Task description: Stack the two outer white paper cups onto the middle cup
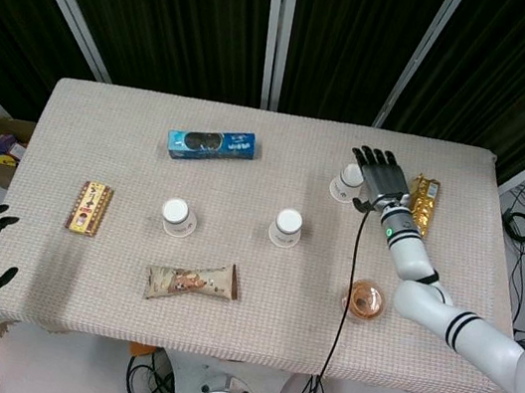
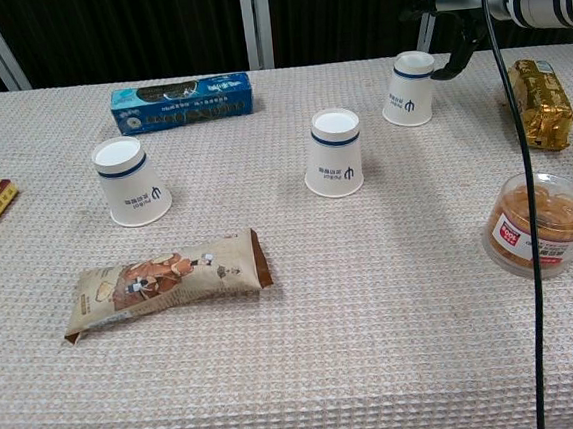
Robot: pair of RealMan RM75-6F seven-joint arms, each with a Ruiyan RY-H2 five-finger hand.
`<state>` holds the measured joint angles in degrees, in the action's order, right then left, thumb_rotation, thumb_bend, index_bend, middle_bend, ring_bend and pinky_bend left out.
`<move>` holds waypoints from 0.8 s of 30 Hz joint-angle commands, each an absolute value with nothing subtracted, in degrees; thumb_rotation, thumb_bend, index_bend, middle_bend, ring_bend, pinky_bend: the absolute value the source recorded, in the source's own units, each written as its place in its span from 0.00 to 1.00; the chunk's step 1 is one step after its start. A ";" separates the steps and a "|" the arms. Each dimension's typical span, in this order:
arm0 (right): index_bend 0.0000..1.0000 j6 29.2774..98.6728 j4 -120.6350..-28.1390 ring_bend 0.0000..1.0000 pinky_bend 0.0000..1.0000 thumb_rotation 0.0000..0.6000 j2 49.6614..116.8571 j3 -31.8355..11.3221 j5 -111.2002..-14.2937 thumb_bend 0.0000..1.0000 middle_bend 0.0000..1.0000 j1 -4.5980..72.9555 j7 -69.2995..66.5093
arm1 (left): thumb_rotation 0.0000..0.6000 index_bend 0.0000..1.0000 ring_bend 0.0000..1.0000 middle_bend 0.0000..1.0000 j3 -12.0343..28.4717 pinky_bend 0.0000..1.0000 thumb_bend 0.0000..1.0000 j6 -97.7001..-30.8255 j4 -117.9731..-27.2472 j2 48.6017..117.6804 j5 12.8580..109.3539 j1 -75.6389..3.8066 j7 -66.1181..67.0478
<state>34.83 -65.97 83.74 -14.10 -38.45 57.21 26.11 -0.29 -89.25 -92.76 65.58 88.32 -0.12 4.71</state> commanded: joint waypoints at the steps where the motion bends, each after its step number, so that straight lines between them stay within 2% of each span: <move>1: 0.00 34.21 -65.36 0.00 0.00 1.00 83.81 -13.67 -37.73 0.26 0.04 57.75 25.58 | 1.00 0.23 0.08 0.12 -0.19 0.10 0.20 -88.93 -92.70 65.64 88.19 -0.30 4.77; 12: 0.00 29.61 -58.34 0.00 0.00 1.00 86.26 -11.50 -35.40 0.27 0.06 61.12 24.22 | 1.00 0.23 0.08 0.12 0.00 0.10 0.20 -88.35 -92.77 65.60 87.79 -0.53 4.97; 21: 0.00 24.51 -48.36 0.00 0.00 1.00 92.13 -10.10 -35.18 0.35 0.11 64.88 22.85 | 1.00 0.23 0.08 0.12 0.09 0.10 0.20 -88.11 -92.42 65.63 86.59 -0.16 4.59; 24: 0.07 23.34 -45.27 0.00 0.00 1.00 93.97 -9.74 -35.62 0.40 0.16 65.70 22.28 | 1.00 0.23 0.08 0.12 0.12 0.10 0.20 -88.09 -92.23 65.47 85.86 0.18 4.22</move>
<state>24.47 -47.16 92.52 -10.16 -35.28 64.82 22.85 0.10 -88.09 -92.30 65.54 86.06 0.06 4.37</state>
